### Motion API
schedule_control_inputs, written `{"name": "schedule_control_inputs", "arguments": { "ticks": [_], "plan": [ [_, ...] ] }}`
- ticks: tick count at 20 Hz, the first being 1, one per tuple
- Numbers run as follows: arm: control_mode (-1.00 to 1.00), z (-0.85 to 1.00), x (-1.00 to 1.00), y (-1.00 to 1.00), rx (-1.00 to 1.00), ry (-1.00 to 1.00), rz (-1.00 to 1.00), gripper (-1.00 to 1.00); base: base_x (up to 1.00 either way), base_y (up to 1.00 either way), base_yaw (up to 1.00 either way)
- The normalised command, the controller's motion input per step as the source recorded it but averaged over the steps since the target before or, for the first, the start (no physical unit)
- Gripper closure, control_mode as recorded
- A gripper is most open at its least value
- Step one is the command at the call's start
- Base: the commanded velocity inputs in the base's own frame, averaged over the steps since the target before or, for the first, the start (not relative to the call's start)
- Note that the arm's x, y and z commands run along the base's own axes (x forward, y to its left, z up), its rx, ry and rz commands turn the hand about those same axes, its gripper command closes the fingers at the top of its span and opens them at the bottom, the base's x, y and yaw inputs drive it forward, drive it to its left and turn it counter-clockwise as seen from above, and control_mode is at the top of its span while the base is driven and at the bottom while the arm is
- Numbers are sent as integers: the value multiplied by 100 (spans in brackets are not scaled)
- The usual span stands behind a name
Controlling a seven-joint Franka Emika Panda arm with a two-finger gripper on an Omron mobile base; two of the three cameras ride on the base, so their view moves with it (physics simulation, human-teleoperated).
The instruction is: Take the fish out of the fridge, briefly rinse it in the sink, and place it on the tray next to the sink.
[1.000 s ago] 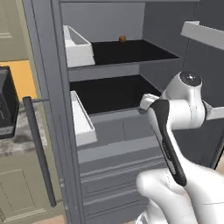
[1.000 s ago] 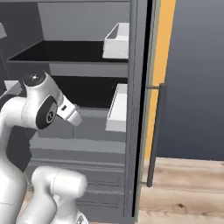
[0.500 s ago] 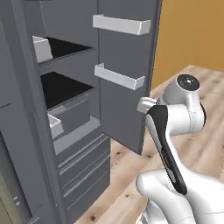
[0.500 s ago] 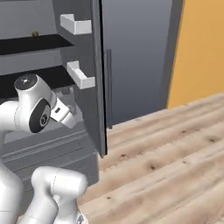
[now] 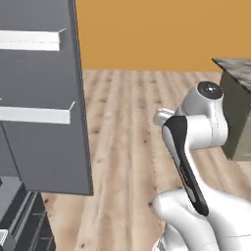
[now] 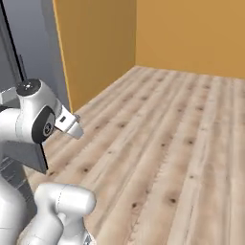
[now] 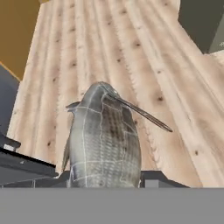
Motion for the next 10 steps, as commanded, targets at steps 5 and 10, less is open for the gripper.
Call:
{"name": "schedule_control_inputs", "arguments": {
  "ticks": [5,10],
  "plan": [
    [100,0,0,0,0,0,0,100,0,0,-100],
    [100,0,0,0,0,0,0,100,0,0,-100]
  ]
}}
